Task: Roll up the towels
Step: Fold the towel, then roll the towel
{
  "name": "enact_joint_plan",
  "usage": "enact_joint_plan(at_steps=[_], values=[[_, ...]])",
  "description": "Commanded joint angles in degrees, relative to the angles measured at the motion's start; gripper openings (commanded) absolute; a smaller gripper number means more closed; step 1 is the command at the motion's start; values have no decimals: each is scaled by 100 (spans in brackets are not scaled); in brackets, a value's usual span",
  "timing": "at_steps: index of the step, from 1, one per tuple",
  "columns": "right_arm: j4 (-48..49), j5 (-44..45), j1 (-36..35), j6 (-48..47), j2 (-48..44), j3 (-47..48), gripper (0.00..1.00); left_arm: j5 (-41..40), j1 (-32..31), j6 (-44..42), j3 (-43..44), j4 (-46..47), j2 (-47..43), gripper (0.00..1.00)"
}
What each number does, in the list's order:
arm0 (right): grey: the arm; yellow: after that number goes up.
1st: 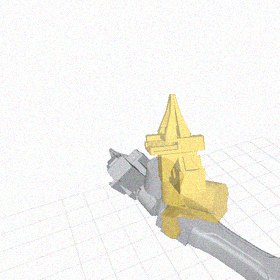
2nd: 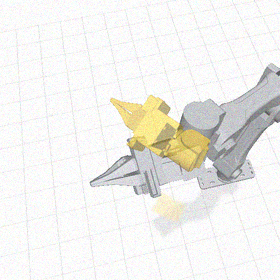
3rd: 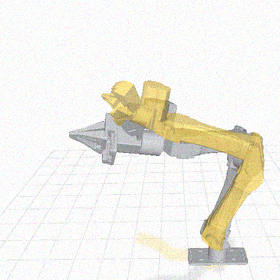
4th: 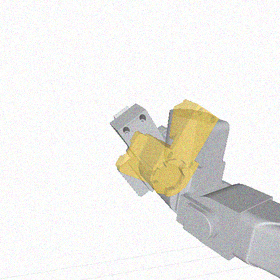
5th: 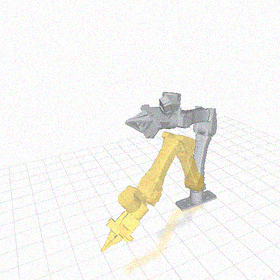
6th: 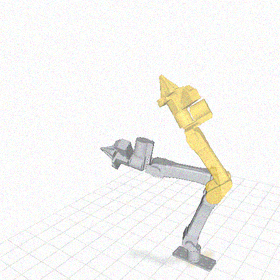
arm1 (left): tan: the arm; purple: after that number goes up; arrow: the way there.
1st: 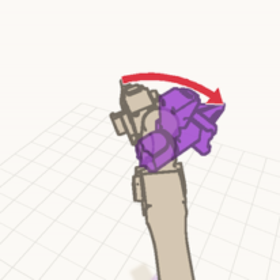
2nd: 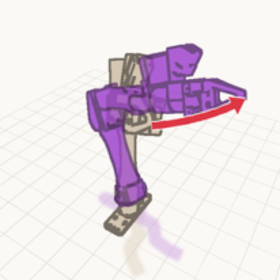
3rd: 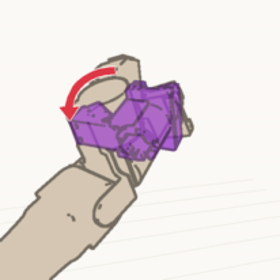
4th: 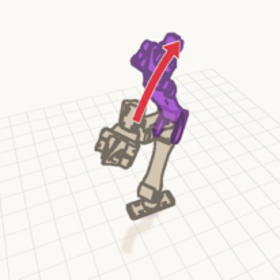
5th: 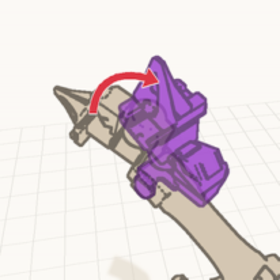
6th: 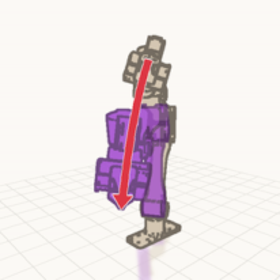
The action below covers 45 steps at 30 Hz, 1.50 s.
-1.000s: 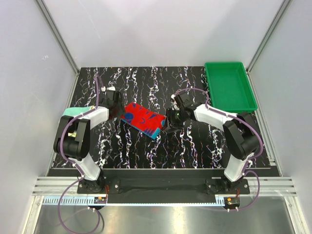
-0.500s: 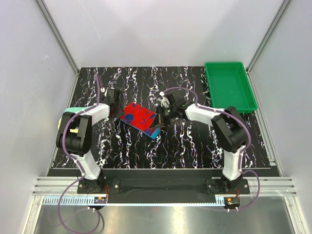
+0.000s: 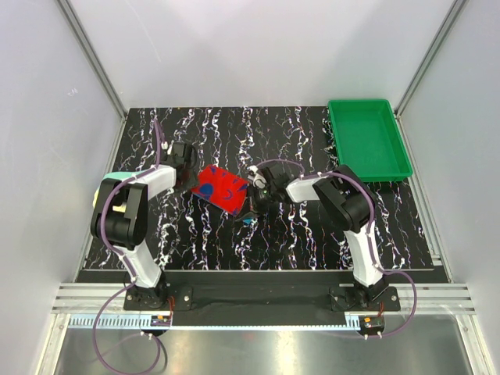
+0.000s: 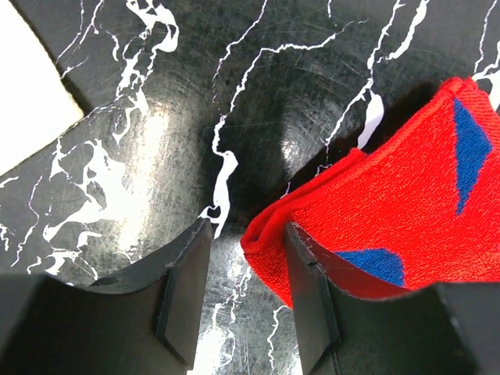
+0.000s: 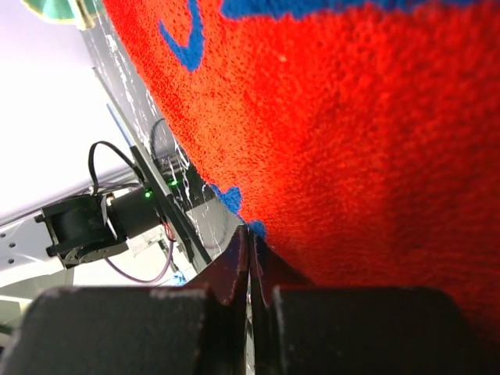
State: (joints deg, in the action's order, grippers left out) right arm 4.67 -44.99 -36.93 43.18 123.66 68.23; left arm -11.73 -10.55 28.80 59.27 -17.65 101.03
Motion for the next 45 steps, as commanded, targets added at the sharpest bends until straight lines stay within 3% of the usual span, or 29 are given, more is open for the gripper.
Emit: enact_joint_plan(at_steps=[1,6,14,17,19,21,25,26,29,35,40,45], values=[[43,342,98,-11,115,-493,0,-286,26,82,164,-142,39,47],[78,395,440,-46,-174,-1178,0,-383,0,179,24,-327,-31,47],[-440,596,573,-485,-720,-1452,3,-418,-88,267,-108,-493,-198,45],[-677,667,599,-582,-939,-1540,7,-418,-158,337,-117,-722,-400,46],[-939,772,599,-652,-1237,-1541,15,-576,-185,381,-108,-915,-619,50],[-1395,851,599,-854,-1631,-1479,29,-829,-185,372,-12,-1169,-856,62],[-2372,1412,599,-1197,-2511,-1400,46,-1130,-185,329,260,-1513,-1182,80],[-2530,1510,599,-1267,-2704,-1391,50,-1182,-193,311,313,-1635,-1252,99],[-3067,1958,599,-1294,-3434,-1382,61,-1665,-465,206,542,-1724,-1577,99],[-3946,3873,643,-838,-4551,-1294,72,-2369,-2474,-515,534,-891,-2053,93],[-4360,4919,993,-276,-5377,-1356,77,-2220,-3593,-498,796,-696,-1307,79],[-4544,5176,1179,-362,-5844,-1382,80,-2343,-4526,-366,1385,-889,-191,70]])
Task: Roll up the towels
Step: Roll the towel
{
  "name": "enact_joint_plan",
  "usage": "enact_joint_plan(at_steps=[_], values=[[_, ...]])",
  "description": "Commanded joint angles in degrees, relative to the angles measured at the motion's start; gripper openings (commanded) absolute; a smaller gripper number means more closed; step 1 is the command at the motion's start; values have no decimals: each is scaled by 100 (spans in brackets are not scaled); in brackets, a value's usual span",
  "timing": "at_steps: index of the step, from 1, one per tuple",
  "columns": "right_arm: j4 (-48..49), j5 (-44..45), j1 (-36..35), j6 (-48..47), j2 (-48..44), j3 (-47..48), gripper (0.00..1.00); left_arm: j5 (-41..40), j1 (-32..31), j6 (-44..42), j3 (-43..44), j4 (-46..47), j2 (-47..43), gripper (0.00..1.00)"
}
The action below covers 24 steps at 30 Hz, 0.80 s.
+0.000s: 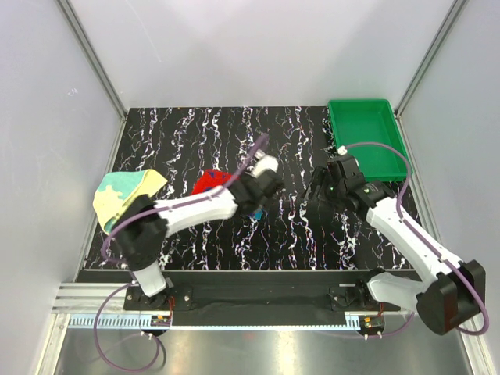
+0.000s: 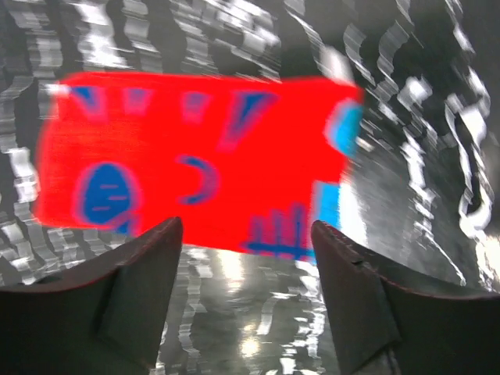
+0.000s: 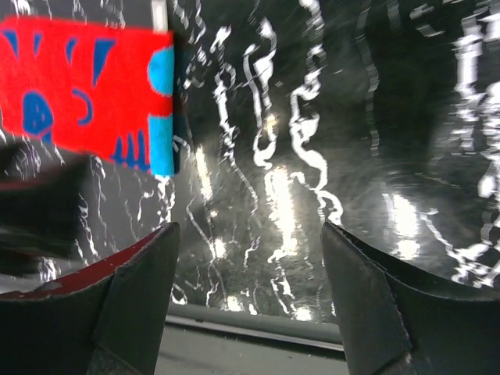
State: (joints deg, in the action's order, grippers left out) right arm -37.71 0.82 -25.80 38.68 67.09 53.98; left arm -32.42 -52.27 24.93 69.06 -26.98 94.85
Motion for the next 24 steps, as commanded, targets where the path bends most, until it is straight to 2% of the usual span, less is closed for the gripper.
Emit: enact_joint_plan(at_steps=[1,8,15,21,24], values=[[-350,621,75,27,-196,43,80,-273,-432,73,511,0,560,68],[-351,507,189,-18,-214,-106,81,-369,-714,459,881,-473,1421,65],[-114,279,216,-36,67,-107,80,-467,-714,531,627,-492,1598,64],[-34,173,225,-53,322,78,80,-247,-714,531,627,-457,1862,58],[1,173,233,-62,401,96,80,-220,-714,662,626,-509,1941,51]])
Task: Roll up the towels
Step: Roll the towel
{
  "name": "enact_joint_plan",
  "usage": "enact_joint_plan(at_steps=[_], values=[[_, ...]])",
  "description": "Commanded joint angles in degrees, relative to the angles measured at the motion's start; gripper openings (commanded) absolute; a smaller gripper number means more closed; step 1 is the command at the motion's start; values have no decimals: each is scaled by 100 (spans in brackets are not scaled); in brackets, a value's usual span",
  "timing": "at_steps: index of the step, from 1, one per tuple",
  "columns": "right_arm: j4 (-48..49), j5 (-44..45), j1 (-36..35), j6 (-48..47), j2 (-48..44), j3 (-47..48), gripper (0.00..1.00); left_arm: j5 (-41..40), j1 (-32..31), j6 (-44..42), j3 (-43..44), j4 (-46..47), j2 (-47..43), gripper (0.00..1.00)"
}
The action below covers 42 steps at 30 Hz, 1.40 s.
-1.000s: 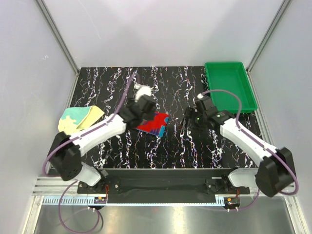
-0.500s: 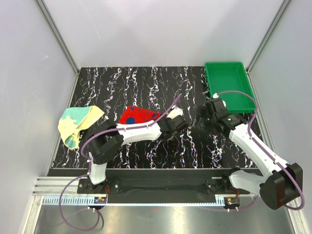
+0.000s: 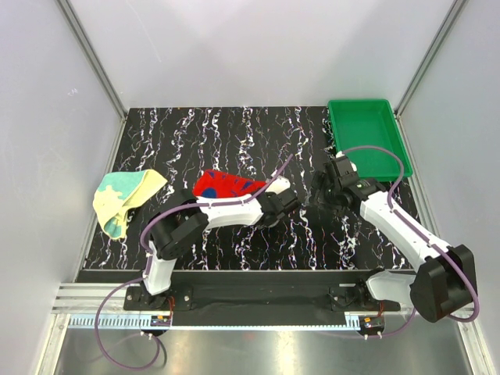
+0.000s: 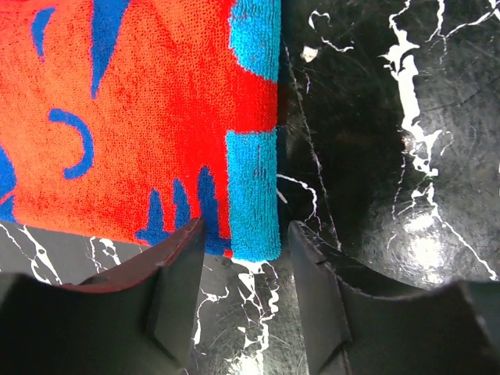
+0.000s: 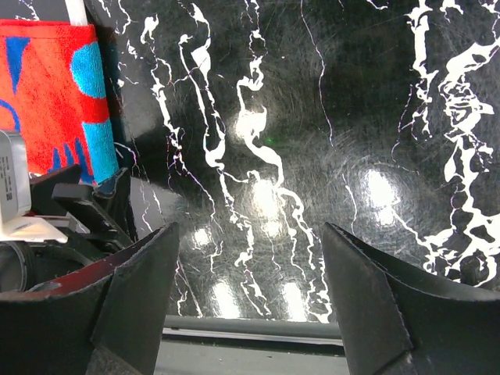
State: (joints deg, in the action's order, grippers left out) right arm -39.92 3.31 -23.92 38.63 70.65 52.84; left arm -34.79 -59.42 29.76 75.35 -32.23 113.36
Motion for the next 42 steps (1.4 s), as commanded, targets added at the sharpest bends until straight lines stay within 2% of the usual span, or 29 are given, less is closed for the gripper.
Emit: enact_joint_plan(at_steps=[1,4,5,7,8,11,12,13,16,21,24,25,27,32,35,38,42], values=[[230,-94,46,-49,80,209,80,-10,0,275,-3,-72,142,49],[274,-146,46,-23,98,157,80,-107,0,338,15,-152,239,43],[309,-164,37,-14,98,139,80,-99,0,355,23,-161,300,37],[318,-173,45,-5,98,113,80,-81,0,355,50,-170,318,31],[310,-173,46,-14,89,113,80,-81,0,364,50,-170,327,21],[283,-138,54,-31,72,113,80,-72,0,329,59,-117,327,12],[274,-129,72,-40,63,113,80,-64,0,311,67,-126,318,4],[257,-120,81,-49,45,113,80,-46,0,303,102,-126,318,0],[161,-24,142,-119,-25,156,80,155,0,250,225,-135,196,0],[-173,257,318,-198,-218,244,80,1358,0,346,419,23,-182,0],[-218,109,432,-242,-263,279,80,2439,123,469,7,698,-612,0],[-218,65,441,-242,-271,306,80,2694,254,548,-159,1179,-883,0],[-209,-58,441,-268,-245,332,80,3511,430,794,-722,1682,-1140,0],[-78,-304,441,-312,-113,359,80,5451,1335,1609,-1952,3633,-1773,0],[54,-559,441,-277,36,359,79,6121,1810,2076,-2621,4575,-1809,0],[317,-954,441,-277,212,341,78,6352,2057,2340,-2894,4892,-1721,0],[1108,-2306,432,-365,379,175,73,6414,2259,2815,-3201,5277,-1642,0]])
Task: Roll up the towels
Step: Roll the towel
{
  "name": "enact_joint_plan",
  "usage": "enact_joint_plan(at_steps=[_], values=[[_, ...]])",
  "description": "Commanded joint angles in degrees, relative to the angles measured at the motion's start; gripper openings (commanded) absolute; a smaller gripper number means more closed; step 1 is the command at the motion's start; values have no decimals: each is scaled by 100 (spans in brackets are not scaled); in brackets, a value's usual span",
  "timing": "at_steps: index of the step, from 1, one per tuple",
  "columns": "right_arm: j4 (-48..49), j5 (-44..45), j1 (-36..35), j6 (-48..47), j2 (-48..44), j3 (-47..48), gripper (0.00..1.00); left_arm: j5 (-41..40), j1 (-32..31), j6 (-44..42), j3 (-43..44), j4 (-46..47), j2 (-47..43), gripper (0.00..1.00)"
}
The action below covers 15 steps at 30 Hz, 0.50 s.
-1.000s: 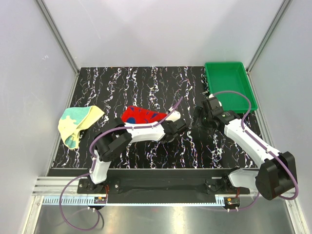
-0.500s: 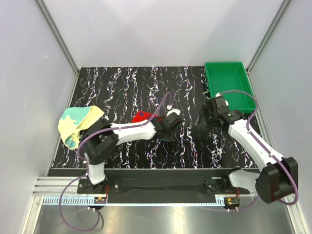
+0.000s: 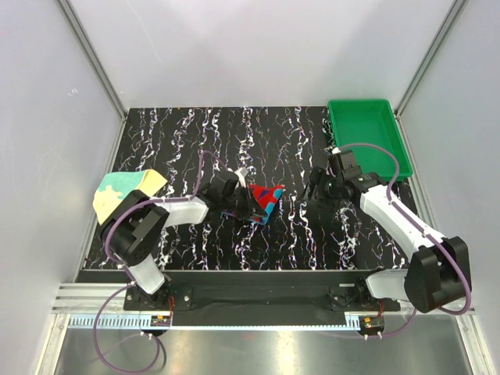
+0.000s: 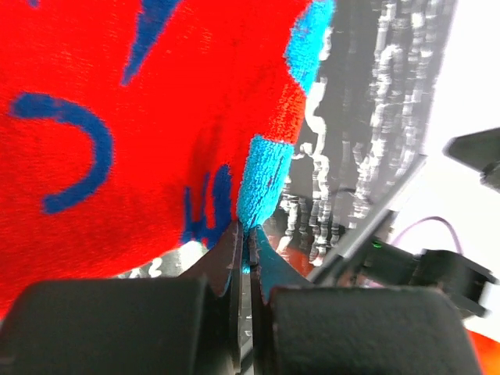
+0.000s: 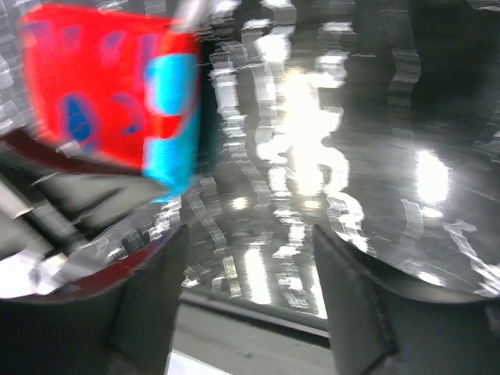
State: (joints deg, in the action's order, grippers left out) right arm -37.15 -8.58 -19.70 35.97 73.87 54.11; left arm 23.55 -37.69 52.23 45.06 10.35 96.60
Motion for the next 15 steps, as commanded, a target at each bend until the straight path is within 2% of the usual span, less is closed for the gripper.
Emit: enact_joint_plan(at_steps=[1,2,6,10,15], values=[[1014,-1346,10,-72,110,4,69,607,182,822,-269,1161,35,0],[1364,-1696,10,-37,154,-31,66,642,235,929,-417,1249,26,0],[1851,-2069,-16,147,496,-58,58,537,403,1096,-437,1005,-9,0],[2351,-2227,-68,262,1049,38,42,379,569,1071,-349,258,-71,0],[2765,-2394,-323,367,1779,380,35,334,745,1035,-322,-173,-36,0]])
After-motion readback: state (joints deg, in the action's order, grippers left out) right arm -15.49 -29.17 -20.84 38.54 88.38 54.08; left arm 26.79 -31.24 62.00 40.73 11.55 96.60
